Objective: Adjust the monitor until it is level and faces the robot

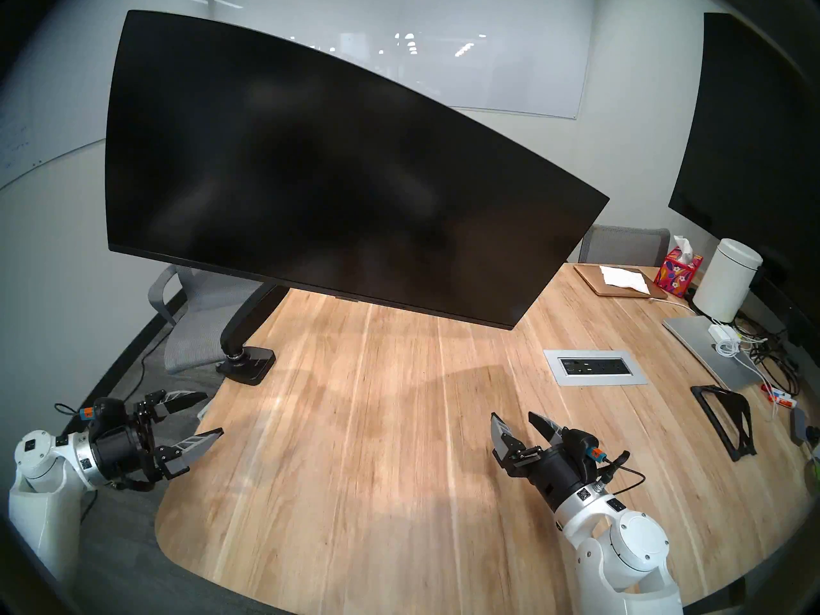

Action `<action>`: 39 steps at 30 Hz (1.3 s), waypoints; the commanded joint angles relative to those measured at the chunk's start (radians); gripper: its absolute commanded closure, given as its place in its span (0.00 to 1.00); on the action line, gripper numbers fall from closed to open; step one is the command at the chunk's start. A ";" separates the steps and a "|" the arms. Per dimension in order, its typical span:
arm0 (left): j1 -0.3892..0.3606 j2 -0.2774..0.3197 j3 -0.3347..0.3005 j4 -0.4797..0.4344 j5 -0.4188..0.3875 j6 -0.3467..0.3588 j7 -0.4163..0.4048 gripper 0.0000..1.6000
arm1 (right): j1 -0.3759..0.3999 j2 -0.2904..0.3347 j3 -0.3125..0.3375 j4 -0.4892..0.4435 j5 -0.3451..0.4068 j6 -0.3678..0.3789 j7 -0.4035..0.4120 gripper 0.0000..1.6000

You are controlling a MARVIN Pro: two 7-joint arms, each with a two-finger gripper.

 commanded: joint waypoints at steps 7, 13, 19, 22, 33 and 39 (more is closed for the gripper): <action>0.001 -0.001 -0.006 -0.008 -0.003 0.001 0.000 0.00 | 0.165 0.039 -0.035 0.077 0.061 0.028 0.050 0.00; 0.001 -0.001 -0.006 -0.007 -0.002 0.001 0.000 0.00 | 0.242 0.056 -0.064 0.152 0.036 0.019 0.048 0.00; 0.000 -0.001 -0.005 -0.007 -0.002 0.000 0.000 0.00 | 0.296 0.061 -0.083 0.205 0.029 0.005 0.031 0.00; 0.000 -0.001 -0.005 -0.006 -0.002 0.000 0.000 0.00 | 0.332 0.061 -0.091 0.235 0.024 0.002 0.027 0.00; -0.001 0.000 -0.004 -0.005 -0.002 0.000 -0.001 0.00 | 0.442 0.047 -0.120 0.323 0.026 -0.011 0.004 0.00; -0.001 0.000 -0.004 -0.005 -0.002 0.000 -0.001 0.00 | 0.503 0.037 -0.133 0.378 0.025 -0.013 -0.010 0.00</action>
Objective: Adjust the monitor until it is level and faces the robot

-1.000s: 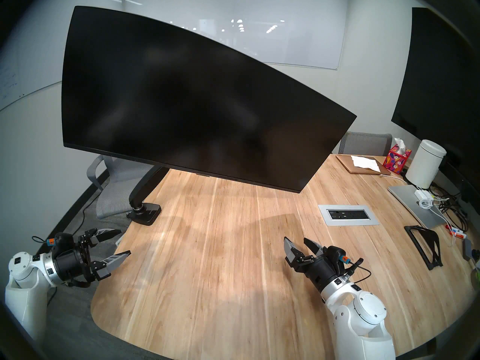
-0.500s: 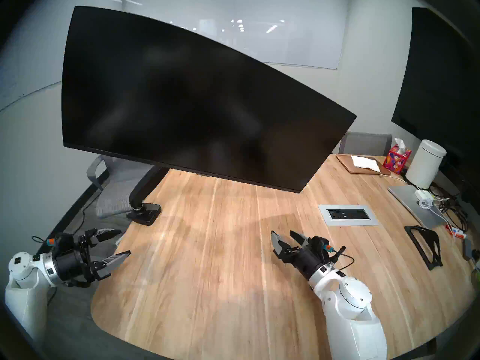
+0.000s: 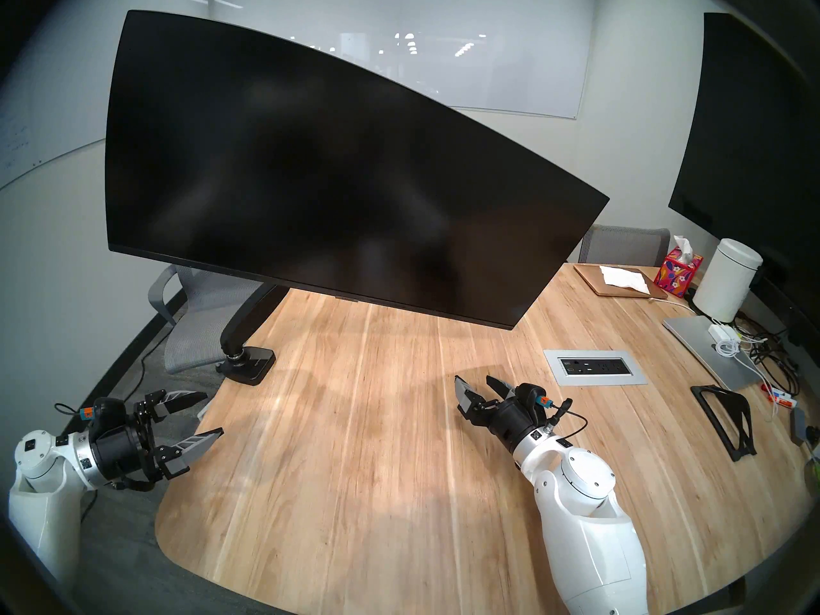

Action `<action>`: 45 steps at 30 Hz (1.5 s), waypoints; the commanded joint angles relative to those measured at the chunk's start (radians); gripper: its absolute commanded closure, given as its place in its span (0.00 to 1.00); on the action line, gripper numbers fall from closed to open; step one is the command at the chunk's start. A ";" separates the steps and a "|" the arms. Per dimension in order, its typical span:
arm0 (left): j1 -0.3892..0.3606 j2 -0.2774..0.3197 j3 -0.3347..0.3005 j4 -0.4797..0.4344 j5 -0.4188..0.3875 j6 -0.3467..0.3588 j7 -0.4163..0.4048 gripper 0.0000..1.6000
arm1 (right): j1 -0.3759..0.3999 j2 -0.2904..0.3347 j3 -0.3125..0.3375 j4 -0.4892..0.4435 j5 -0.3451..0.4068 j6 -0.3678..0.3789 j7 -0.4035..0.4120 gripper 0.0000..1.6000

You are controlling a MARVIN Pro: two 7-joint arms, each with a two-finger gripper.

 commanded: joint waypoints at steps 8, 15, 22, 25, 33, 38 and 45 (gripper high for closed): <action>0.000 0.000 -0.005 -0.006 -0.002 0.000 -0.001 0.00 | 0.175 -0.031 -0.028 0.092 0.009 -0.013 -0.010 0.00; 0.000 0.000 -0.004 -0.005 -0.002 0.000 -0.001 0.00 | 0.252 -0.043 -0.026 0.174 0.023 -0.017 -0.004 0.00; 0.000 0.000 -0.004 -0.005 -0.002 0.000 -0.001 0.00 | 0.321 -0.057 -0.012 0.250 0.055 -0.021 0.013 0.00; 0.000 0.000 -0.004 -0.005 -0.002 0.000 -0.001 0.00 | 0.355 -0.060 -0.007 0.292 0.065 -0.024 0.023 0.00; 0.000 -0.001 -0.005 -0.005 -0.002 0.000 -0.001 0.00 | 0.421 -0.067 0.006 0.383 0.089 -0.031 0.046 0.00; 0.000 -0.001 -0.005 -0.006 -0.002 0.000 -0.001 0.00 | 0.462 -0.070 0.012 0.444 0.102 -0.040 0.065 0.00; 0.000 -0.001 -0.005 -0.006 -0.002 0.000 -0.001 0.00 | 0.528 -0.070 0.016 0.543 0.118 -0.059 0.103 0.00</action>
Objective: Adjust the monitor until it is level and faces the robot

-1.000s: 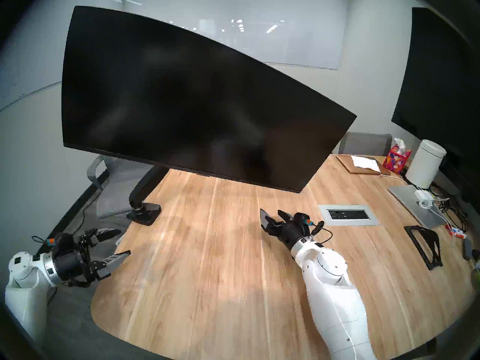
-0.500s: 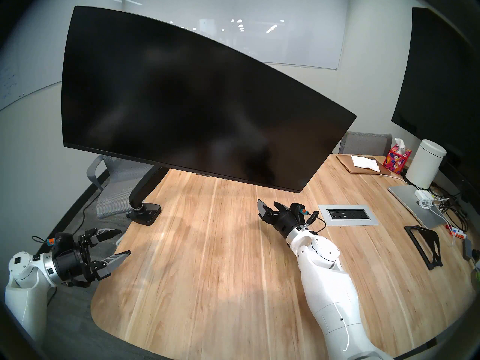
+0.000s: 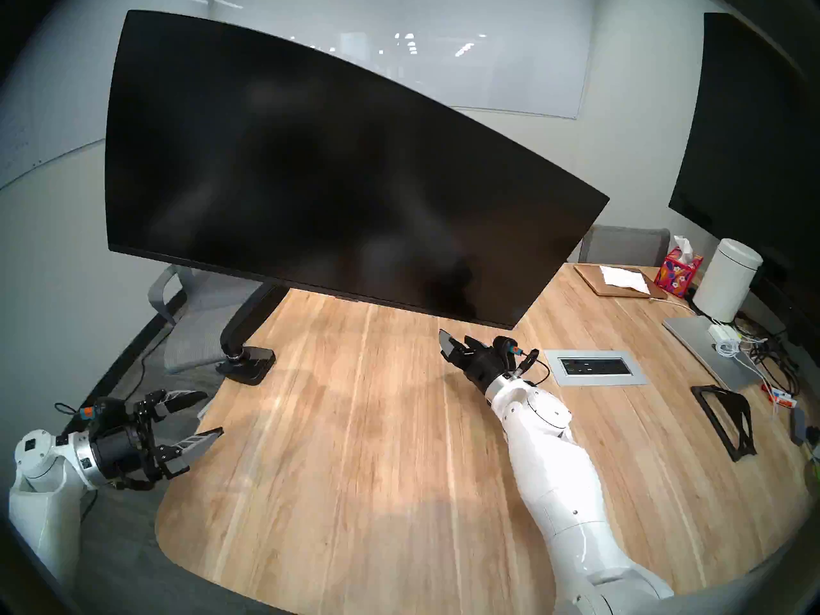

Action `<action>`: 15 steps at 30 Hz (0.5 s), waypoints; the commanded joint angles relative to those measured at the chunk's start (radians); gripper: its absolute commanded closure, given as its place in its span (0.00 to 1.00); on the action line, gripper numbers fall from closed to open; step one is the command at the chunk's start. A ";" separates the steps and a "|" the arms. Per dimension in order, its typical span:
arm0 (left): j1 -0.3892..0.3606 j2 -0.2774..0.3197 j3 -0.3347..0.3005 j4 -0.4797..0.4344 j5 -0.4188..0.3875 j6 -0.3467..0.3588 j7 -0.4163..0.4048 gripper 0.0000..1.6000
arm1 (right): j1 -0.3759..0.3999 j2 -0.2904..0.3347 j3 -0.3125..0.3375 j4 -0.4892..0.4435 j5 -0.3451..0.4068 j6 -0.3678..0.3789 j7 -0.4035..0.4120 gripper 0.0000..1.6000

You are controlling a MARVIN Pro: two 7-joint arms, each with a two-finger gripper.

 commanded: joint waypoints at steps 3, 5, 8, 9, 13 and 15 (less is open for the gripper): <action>0.002 -0.001 -0.005 -0.007 -0.002 0.000 -0.001 0.00 | 0.136 -0.006 -0.003 0.096 0.029 -0.035 0.057 0.00; 0.002 -0.001 -0.005 -0.007 -0.002 0.000 -0.001 0.00 | 0.159 -0.004 -0.003 0.132 0.031 -0.044 0.071 0.00; 0.002 -0.001 -0.006 -0.007 -0.002 0.000 -0.001 0.00 | 0.179 -0.002 -0.004 0.166 0.033 -0.058 0.088 0.00; 0.002 -0.001 -0.006 -0.007 -0.002 0.000 -0.001 0.00 | 0.174 -0.002 -0.004 0.164 0.034 -0.062 0.090 0.00; 0.003 -0.002 -0.006 -0.007 -0.002 0.001 -0.001 0.00 | 0.215 0.002 -0.004 0.232 0.036 -0.086 0.121 0.51; 0.003 -0.002 -0.006 -0.008 -0.003 0.001 0.000 0.00 | 0.235 0.004 -0.004 0.269 0.035 -0.101 0.139 0.68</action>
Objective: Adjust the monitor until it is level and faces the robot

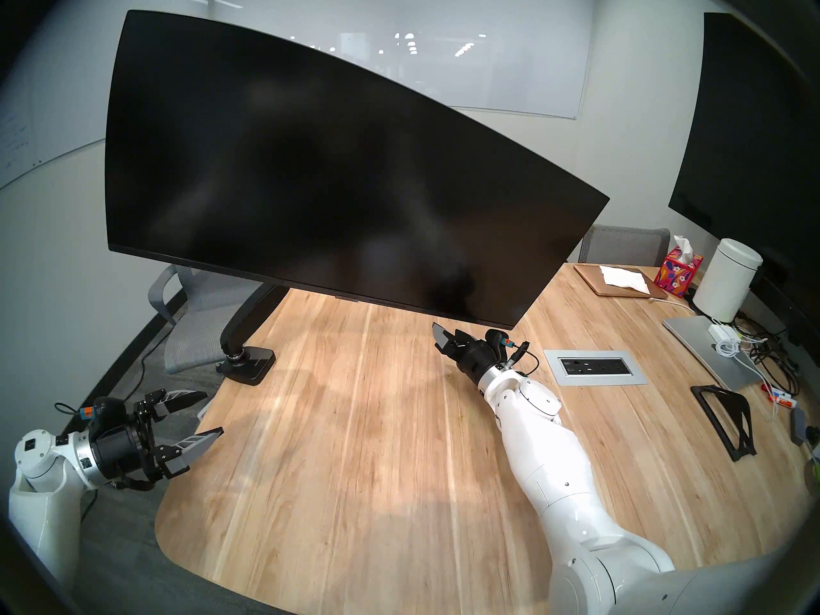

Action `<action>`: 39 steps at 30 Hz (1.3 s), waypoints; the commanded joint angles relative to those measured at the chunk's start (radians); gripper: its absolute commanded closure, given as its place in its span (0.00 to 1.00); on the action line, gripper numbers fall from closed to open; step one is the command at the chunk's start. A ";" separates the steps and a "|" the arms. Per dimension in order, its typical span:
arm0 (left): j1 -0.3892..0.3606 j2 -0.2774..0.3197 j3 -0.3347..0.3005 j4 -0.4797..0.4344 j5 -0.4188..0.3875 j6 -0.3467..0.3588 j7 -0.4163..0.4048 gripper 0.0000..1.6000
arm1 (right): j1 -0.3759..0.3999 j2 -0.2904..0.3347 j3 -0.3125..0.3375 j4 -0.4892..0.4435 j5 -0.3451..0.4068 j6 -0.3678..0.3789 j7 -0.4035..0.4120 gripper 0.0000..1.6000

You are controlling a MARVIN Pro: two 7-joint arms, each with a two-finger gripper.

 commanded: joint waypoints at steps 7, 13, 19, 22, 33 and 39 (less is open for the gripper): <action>0.003 -0.002 -0.006 -0.008 -0.003 0.001 0.000 0.00 | 0.154 0.013 -0.002 0.160 0.015 -0.103 0.118 1.00; 0.004 -0.002 -0.007 -0.009 -0.003 0.001 0.000 0.00 | 0.173 0.020 0.002 0.202 0.021 -0.149 0.172 1.00; 0.004 -0.002 -0.007 -0.009 -0.003 0.001 0.000 0.00 | 0.174 0.025 0.009 0.201 0.027 -0.185 0.210 1.00; 0.004 -0.003 -0.007 -0.010 -0.003 0.002 0.001 0.00 | 0.169 0.025 0.011 0.191 0.028 -0.194 0.220 1.00; 0.005 -0.002 -0.007 -0.010 -0.003 0.002 0.001 0.00 | 0.119 0.023 0.022 0.101 0.025 -0.198 0.224 1.00; 0.005 -0.002 -0.007 -0.009 -0.003 0.001 0.001 0.00 | 0.099 0.023 0.027 0.055 0.016 -0.197 0.218 1.00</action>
